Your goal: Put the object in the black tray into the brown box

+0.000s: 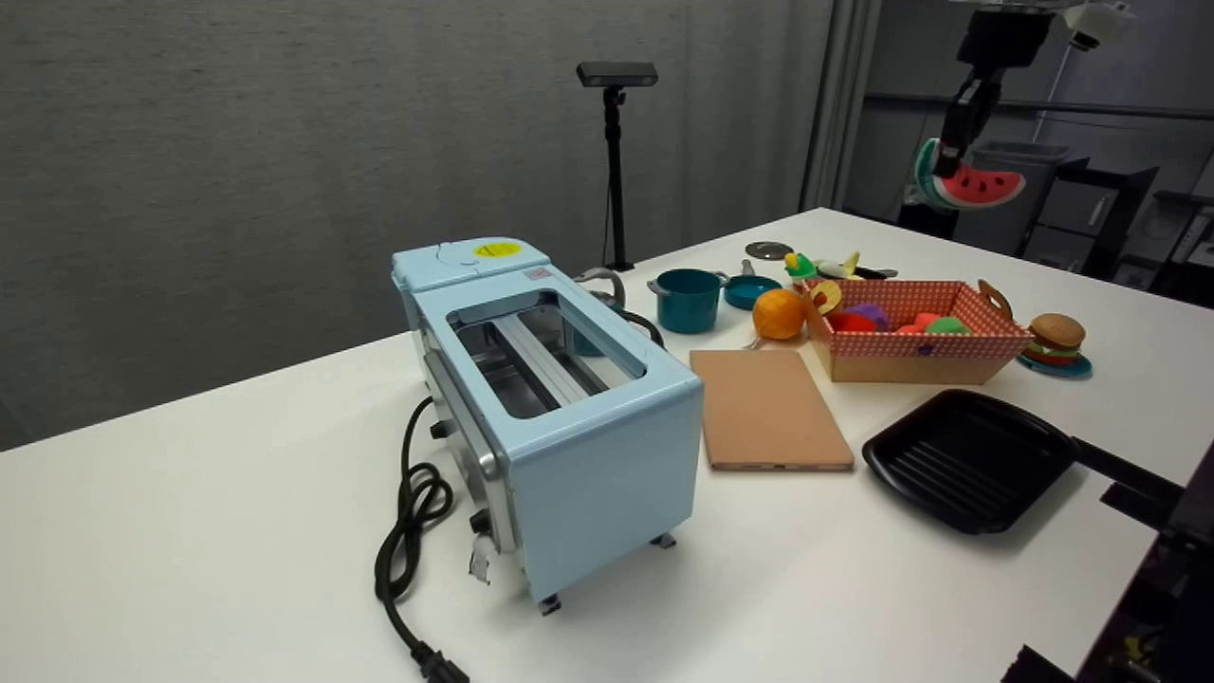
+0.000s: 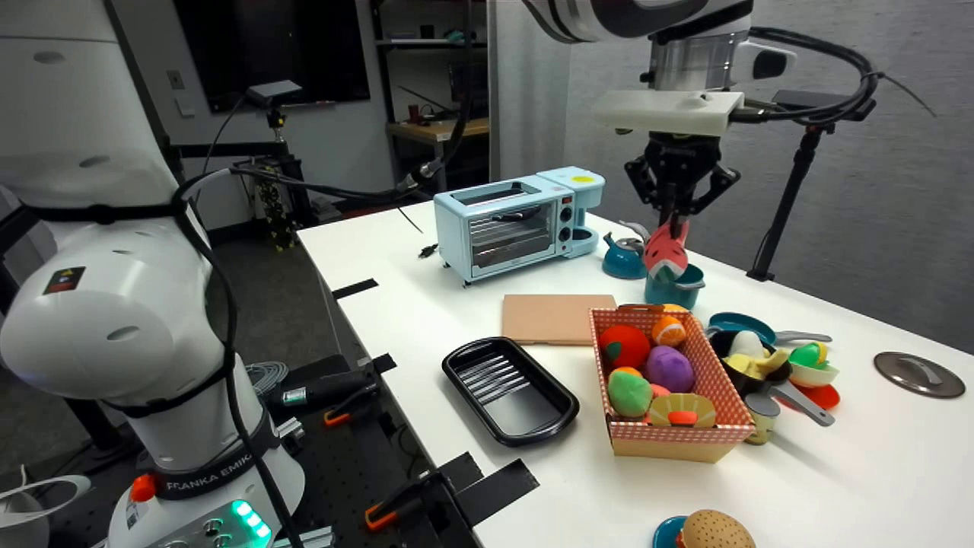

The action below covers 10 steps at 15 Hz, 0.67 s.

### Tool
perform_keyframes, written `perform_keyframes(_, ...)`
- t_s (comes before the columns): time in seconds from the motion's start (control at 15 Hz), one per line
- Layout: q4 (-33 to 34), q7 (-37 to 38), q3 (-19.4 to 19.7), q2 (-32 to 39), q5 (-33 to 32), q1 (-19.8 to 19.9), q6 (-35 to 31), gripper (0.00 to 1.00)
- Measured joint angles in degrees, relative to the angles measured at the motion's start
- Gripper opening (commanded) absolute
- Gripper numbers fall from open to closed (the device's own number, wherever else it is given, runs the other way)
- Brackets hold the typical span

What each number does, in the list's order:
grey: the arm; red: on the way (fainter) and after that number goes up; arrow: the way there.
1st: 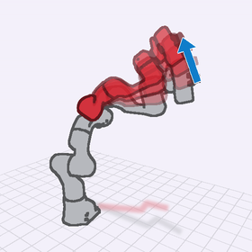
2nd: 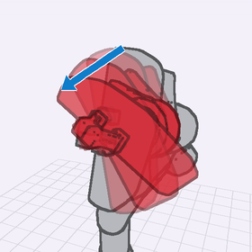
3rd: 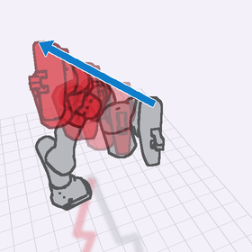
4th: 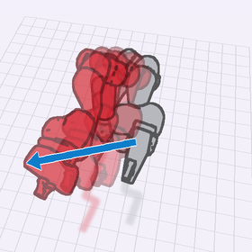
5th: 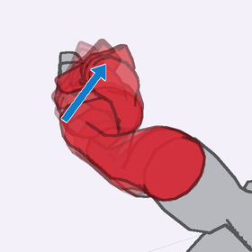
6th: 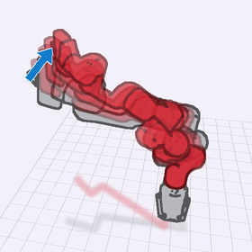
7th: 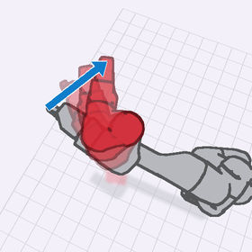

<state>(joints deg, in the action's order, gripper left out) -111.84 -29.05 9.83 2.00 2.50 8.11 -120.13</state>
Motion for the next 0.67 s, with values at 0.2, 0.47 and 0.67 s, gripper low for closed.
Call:
perform_keyframes(0.2,2.7,0.0,-0.1,4.0,0.0,0.1,0.1,0.43)
perform_keyframes(0.47,5.5,0.1,-0.5,9.2,0.0,0.1,1.1,0.75)
perform_keyframes(0.67,6.9,0.1,-0.9,12.0,0.0,0.3,2.0,0.96)
